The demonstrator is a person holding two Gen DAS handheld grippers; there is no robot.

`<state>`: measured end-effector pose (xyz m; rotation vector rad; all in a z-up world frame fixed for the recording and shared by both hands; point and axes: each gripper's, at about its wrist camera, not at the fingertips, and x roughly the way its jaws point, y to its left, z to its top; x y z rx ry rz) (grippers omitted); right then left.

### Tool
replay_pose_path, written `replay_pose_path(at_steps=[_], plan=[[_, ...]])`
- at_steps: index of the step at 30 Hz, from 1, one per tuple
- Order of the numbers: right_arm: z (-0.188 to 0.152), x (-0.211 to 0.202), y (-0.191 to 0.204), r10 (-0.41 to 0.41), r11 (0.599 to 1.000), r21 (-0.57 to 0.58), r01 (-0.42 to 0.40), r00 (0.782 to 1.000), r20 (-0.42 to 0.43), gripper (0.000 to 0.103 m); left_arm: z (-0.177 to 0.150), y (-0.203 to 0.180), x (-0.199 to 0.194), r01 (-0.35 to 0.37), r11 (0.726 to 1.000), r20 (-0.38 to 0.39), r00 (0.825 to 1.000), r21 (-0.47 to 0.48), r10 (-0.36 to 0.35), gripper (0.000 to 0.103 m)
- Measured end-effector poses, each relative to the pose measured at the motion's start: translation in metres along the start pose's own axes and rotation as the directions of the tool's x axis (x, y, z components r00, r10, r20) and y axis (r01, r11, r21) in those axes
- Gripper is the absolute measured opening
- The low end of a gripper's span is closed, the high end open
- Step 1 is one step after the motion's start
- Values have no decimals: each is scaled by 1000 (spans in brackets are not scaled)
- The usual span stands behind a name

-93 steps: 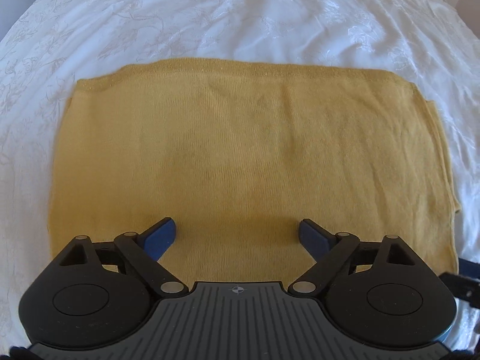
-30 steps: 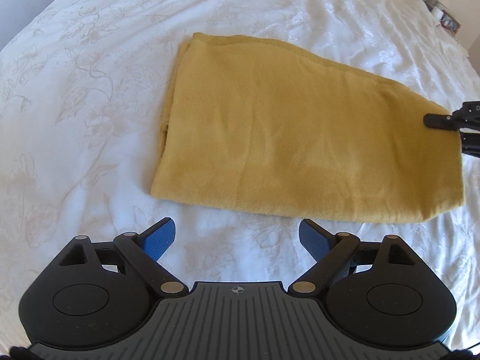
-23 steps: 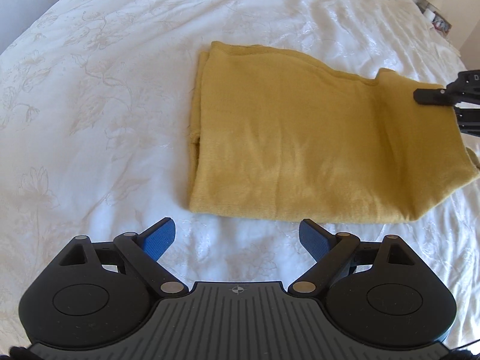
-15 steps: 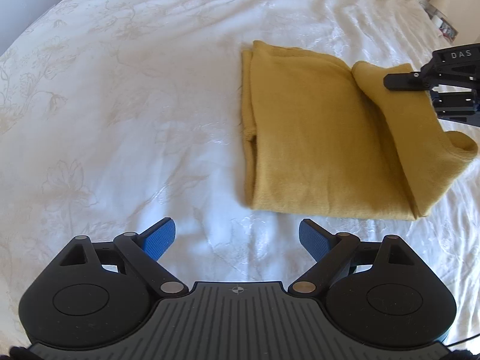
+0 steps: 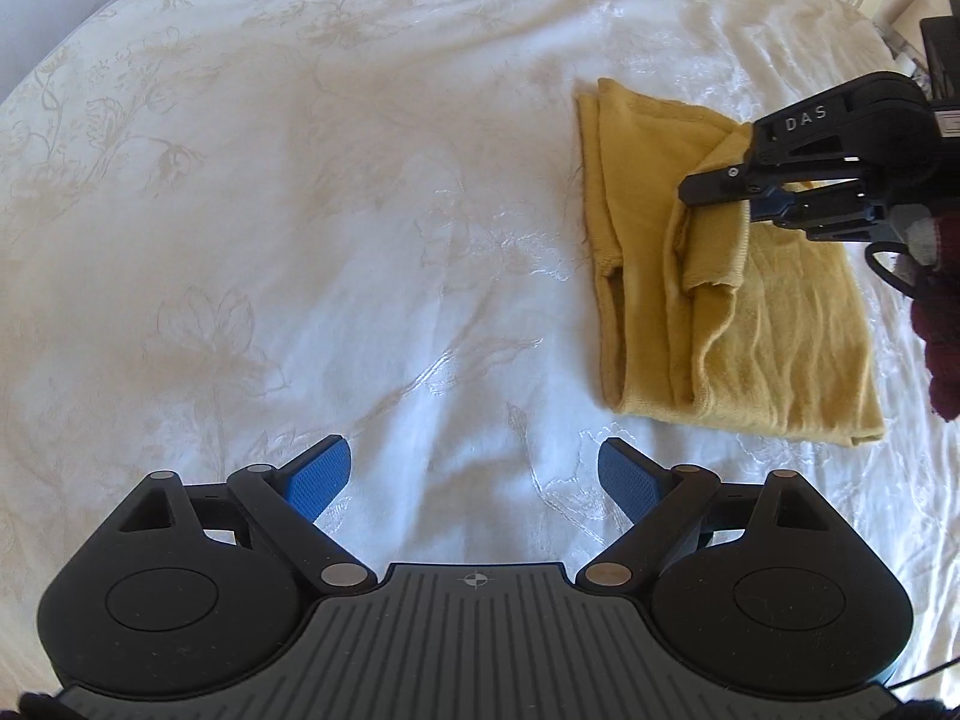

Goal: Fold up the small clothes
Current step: 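Lay the folded side down and open the right tool, then lift both open tools back and move them to the lace shoulder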

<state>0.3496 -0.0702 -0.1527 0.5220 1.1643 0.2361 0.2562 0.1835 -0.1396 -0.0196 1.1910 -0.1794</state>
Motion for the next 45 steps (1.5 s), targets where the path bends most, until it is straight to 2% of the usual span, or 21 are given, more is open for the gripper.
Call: replay_pose_path(at_steps=[2, 6, 8, 12, 15, 19, 25, 29, 32, 33, 35, 37, 41, 45], plan=[[1, 4, 10, 12, 999, -41, -12, 1000, -4, 32, 1, -2, 0, 6, 1000, 0, 1000, 3, -6, 90], [0, -15, 16, 132, 989, -72, -128, 990, 55, 33, 6, -10, -1, 21, 999, 11, 1000, 28, -21, 90], [-3, -32, 12, 150, 986, -80, -143, 984, 94, 46, 12, -16, -1, 30, 999, 19, 999, 43, -31, 90], [-12, -64, -10, 104, 993, -63, -95, 983, 151, 48, 29, -31, 0, 58, 994, 41, 997, 90, -62, 90], [-24, -81, -32, 14, 999, -44, -7, 985, 174, 48, 48, -46, 4, 76, 987, 62, 994, 140, -85, 90], [-46, -93, -57, -68, 998, -4, 69, 982, 175, 55, 77, -66, 13, 92, 978, 95, 989, 185, -111, 90], [-75, -99, -74, -132, 991, 30, 129, 979, 157, 56, 124, -108, 41, 76, 959, 138, 984, 274, -117, 90], [-84, -101, -79, -135, 990, 62, 126, 977, 167, 60, 149, -131, 64, 14, 943, 173, 982, 333, -76, 90], [-84, -102, -82, -132, 990, 78, 120, 975, 181, 60, 159, -135, 81, -32, 935, 179, 983, 354, -35, 90], [-84, -102, -82, -130, 990, 82, 117, 974, 184, 60, 160, -135, 87, -50, 931, 174, 985, 362, -15, 90], [-82, -101, -85, -129, 990, 88, 114, 974, 188, 60, 161, -130, 103, -138, 910, 178, 981, 391, 73, 90], [-79, -100, -87, -129, 990, 86, 114, 973, 189, 60, 162, -120, 115, -170, 903, 167, 980, 395, 111, 91], [-73, -101, -90, -135, 990, 68, 124, 971, 196, 63, 164, -96, 121, -147, 926, 142, 984, 349, 103, 92], [-67, -99, -87, -126, 992, 29, 123, 972, 196, 66, 160, -90, 117, -169, 916, 155, 981, 364, 119, 92]])
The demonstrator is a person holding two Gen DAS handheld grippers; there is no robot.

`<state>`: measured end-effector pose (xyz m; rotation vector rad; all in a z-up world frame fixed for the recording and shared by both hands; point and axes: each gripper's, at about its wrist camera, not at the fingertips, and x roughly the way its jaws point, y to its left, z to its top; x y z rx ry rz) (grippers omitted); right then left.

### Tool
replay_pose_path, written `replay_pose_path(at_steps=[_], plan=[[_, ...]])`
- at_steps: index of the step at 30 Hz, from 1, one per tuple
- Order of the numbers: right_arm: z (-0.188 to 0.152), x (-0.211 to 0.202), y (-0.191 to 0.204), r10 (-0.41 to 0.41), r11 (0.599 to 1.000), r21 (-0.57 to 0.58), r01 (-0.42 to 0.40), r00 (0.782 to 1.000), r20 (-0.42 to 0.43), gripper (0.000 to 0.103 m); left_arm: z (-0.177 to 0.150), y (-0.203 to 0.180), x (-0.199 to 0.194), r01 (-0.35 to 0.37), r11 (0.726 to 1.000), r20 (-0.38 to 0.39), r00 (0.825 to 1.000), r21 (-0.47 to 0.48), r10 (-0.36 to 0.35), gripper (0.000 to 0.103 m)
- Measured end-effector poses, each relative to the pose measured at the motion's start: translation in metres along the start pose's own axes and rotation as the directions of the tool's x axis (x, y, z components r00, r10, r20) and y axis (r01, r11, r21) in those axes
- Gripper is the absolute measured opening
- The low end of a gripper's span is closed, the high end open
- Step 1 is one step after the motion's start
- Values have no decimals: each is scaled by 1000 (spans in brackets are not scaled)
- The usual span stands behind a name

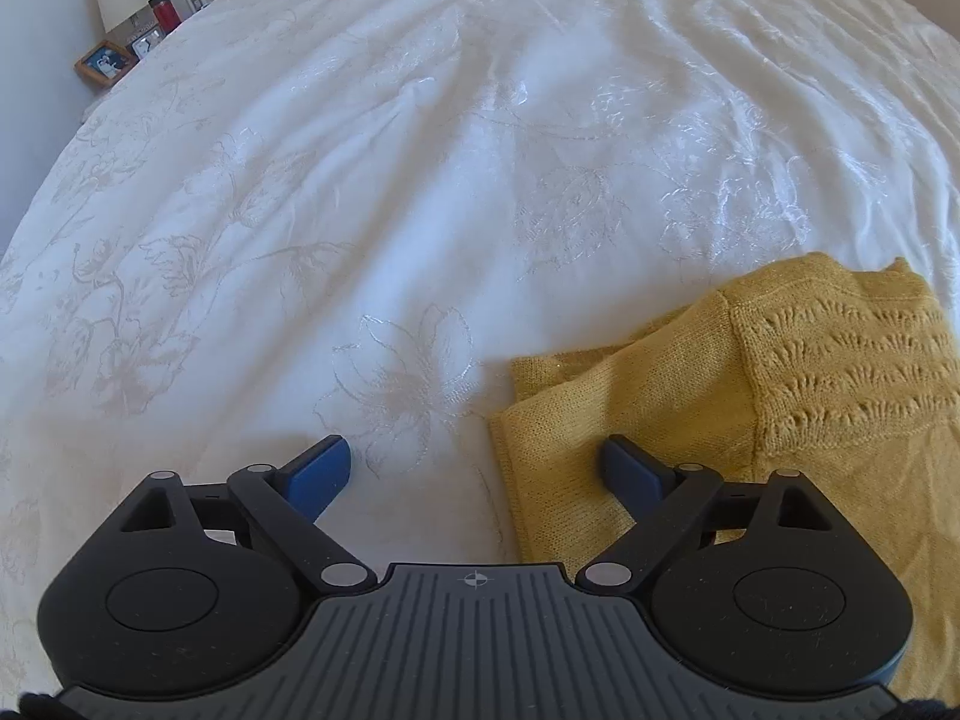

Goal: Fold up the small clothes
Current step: 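Lift both open tools back and move them to the lace shoulder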

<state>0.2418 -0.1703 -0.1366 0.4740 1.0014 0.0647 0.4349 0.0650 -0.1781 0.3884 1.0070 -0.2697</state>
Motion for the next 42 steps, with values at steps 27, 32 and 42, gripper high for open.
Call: replay_pose_path(at_steps=[27, 32, 42], plan=[[10, 4, -28, 82, 995, 52, -81, 997, -13, 102, -97, 33, -72, 325, 859, -39, 929, -395, -369, 98], [28, 17, -38, 122, 990, 76, -120, 992, -17, 102, -118, 16, -66, 364, 837, -80, 899, -409, -430, 98], [47, 64, -59, 197, 968, 171, -182, 977, -76, 102, -108, -6, -38, 452, 798, -88, 847, -399, -524, 103]])
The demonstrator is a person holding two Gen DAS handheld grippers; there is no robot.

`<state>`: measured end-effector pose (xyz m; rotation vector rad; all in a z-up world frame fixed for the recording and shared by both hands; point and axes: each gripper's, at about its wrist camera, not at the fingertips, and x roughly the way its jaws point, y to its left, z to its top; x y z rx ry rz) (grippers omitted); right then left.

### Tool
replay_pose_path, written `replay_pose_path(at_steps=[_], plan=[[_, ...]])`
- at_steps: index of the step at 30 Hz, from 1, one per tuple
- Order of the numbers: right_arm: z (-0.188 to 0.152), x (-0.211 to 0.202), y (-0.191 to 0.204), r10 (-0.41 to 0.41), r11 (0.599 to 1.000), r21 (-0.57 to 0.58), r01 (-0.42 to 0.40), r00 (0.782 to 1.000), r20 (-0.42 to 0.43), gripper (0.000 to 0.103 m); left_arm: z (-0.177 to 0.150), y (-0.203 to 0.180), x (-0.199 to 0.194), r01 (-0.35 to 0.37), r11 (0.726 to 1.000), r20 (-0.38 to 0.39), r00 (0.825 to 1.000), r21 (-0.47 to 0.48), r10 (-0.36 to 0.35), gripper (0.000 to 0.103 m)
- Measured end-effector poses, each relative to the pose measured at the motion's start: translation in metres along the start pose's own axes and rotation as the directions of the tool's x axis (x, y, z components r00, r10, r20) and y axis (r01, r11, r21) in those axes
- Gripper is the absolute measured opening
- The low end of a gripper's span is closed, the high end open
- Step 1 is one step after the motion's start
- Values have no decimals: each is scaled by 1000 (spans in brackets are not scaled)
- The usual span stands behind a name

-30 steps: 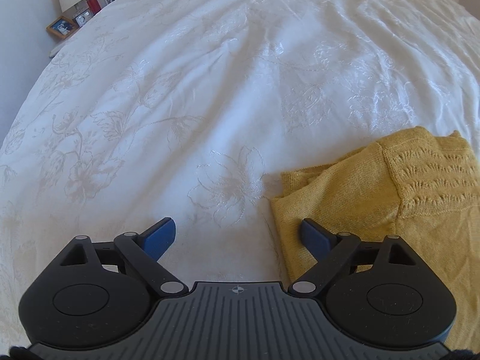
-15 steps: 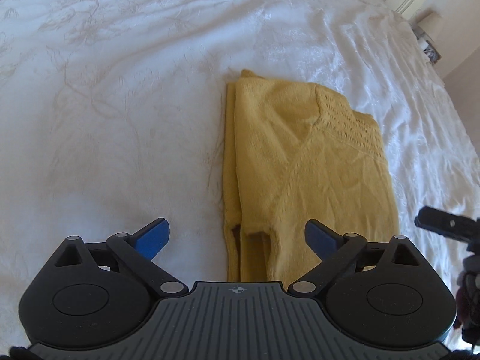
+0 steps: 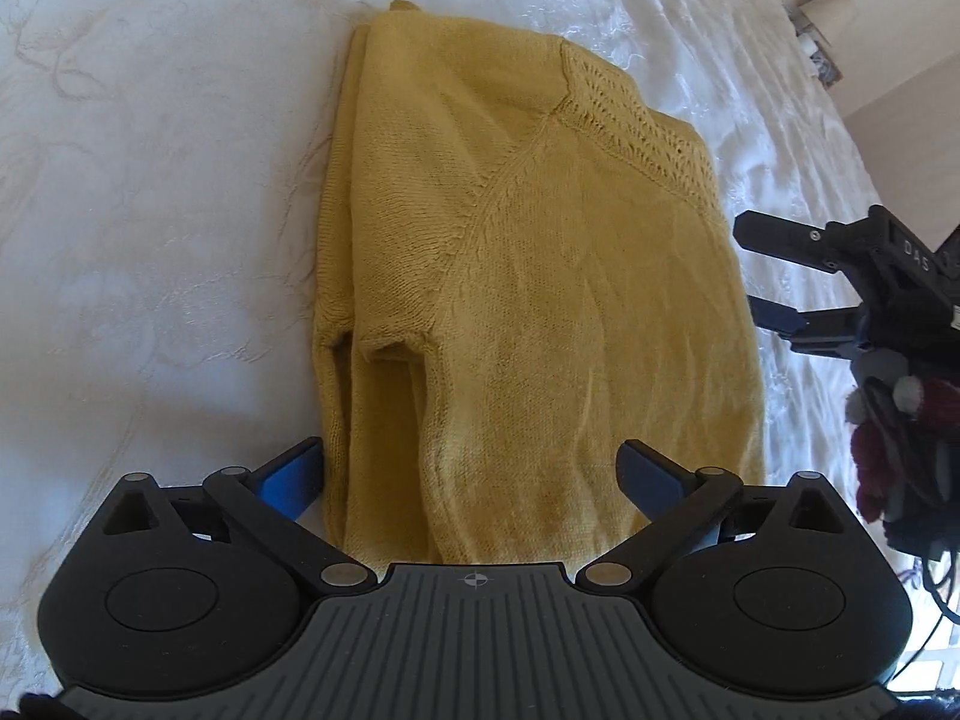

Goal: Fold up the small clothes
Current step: 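Lift both open tools back and move them to the lace shoulder, then close the right tool on the lace shoulder while the left tool grips the sweater body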

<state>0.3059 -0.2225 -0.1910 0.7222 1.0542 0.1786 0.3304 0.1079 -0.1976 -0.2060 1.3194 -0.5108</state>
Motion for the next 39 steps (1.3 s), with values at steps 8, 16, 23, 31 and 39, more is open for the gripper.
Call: replay_pose_path(at_steps=[8, 16, 23, 31, 39], plan=[[13, 16, -9, 74, 997, -7, -74, 996, -39, 103, 7, -9, 15, 43, 999, 13, 999, 17, -44, 103], [25, 33, -8, 168, 985, -15, -169, 983, -71, 103, 16, -9, 18, 89, 996, 21, 996, 7, -89, 103], [32, 51, 3, 214, 976, -22, -217, 973, -91, 103, 20, -9, 20, 155, 988, 23, 988, 10, -155, 103], [32, 58, 11, 232, 970, -50, -237, 968, -98, 103, 17, -9, 20, 193, 981, 16, 981, 31, -194, 102], [26, 50, 3, 244, 968, -36, -249, 964, -102, 103, 6, -4, 14, 197, 980, 45, 980, -24, -196, 97]])
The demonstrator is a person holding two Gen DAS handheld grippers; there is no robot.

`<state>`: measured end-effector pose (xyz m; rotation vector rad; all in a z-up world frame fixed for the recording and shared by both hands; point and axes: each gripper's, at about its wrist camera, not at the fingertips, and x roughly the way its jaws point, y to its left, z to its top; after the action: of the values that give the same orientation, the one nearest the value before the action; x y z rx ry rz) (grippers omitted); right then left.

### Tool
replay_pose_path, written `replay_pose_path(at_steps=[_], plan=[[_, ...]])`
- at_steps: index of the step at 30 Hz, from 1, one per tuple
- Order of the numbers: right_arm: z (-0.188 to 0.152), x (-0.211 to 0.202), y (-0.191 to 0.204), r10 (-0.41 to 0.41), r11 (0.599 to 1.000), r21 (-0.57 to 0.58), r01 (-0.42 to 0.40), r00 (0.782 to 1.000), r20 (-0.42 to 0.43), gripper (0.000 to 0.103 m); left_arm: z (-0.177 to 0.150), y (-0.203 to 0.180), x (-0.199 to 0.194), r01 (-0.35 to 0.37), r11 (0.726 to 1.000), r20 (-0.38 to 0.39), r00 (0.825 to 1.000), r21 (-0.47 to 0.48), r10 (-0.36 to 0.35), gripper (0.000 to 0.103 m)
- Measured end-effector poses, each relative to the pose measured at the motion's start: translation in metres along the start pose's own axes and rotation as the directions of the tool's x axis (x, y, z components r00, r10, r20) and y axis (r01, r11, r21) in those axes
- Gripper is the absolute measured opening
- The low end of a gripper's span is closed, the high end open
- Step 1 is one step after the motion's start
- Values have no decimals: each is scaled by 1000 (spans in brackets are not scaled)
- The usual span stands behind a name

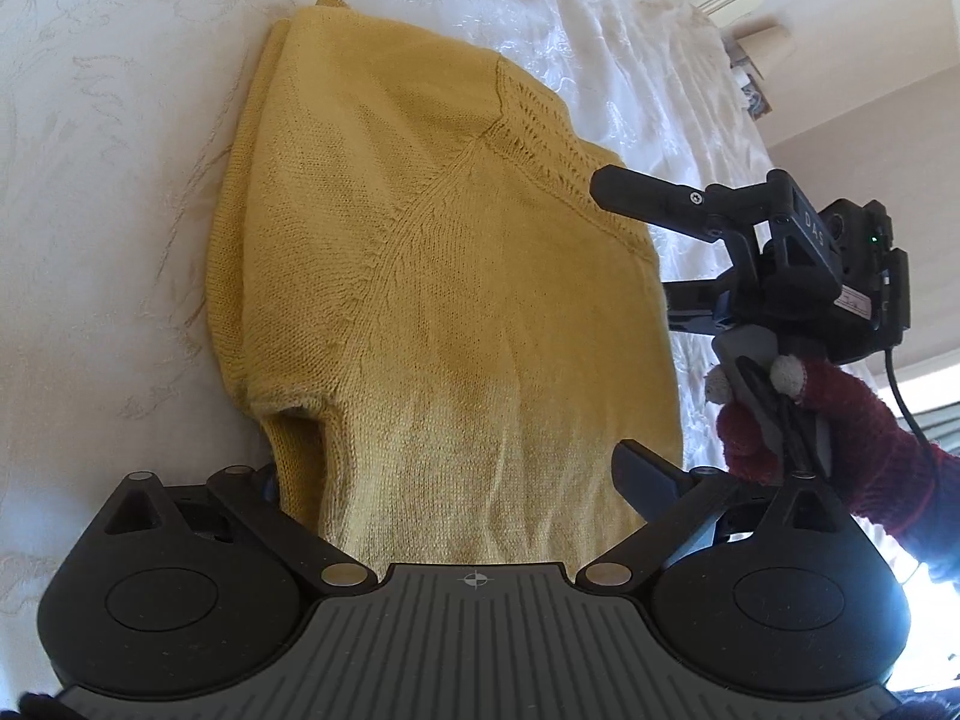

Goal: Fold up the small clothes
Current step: 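Close the right tool on the lace shoulder while the left tool grips the sweater body, then fold the held shoulder over the sweater and open both tools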

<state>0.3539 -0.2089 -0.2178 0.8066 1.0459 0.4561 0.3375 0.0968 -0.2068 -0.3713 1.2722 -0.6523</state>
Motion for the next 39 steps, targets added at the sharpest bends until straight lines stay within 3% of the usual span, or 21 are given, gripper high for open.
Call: replay_pose_path(at_steps=[4, 6, 7, 8, 9, 10, 11, 19, 24, 31, 35, 39], plan=[[0, 1, 3, -16, 1000, 0, 16, 1000, 2, 103, 2, -1, 2, -11, 1000, 8, 1000, 4, 11, 91], [1, 1, 4, -21, 1000, 3, 21, 1000, -2, 103, 5, 1, 2, -3, 1000, 17, 1000, -6, 3, 67], [1, 2, 5, -23, 1000, 5, 23, 1000, -5, 103, 6, 4, 3, -14, 1000, 14, 1000, -14, 15, 33], [2, 5, 8, -31, 999, 9, 31, 999, -11, 97, 7, 9, 4, -10, 999, -2, 1000, -34, 10, 21], [3, 4, 9, -45, 999, 7, 45, 999, -14, 88, 9, 14, 4, 20, 998, -14, 1000, -65, -21, 21], [3, 4, 11, -83, 997, -1, 82, 996, -22, 58, 10, 16, 3, 36, 996, -16, 999, -82, -38, 18], [3, 4, 12, -111, 994, -9, 111, 993, -31, 49, 10, 18, 1, 53, 995, -21, 998, -89, -55, 18], [-16, -35, 39, -99, 995, -15, 100, 993, 56, 43, 0, -8, -17, 136, 986, 11, 991, -93, -135, 17], [-45, -76, 46, -116, 993, -23, 118, 991, 68, 43, -31, -50, -21, 168, 985, -21, 985, -31, -169, 17], [-97, -134, 36, -158, 987, -34, 159, 987, 14, 43, -92, -99, -14, 182, 983, -86, 980, 11, -181, 18], [-127, -156, 13, -189, 982, -15, 189, 982, -25, 45, -130, -108, -2, 117, 993, -120, 986, -5, -117, 18], [-146, -169, -15, -320, 947, 23, 320, 947, -11, 52, -156, -90, 7, -95, 992, -109, 990, -81, 86, 18]])
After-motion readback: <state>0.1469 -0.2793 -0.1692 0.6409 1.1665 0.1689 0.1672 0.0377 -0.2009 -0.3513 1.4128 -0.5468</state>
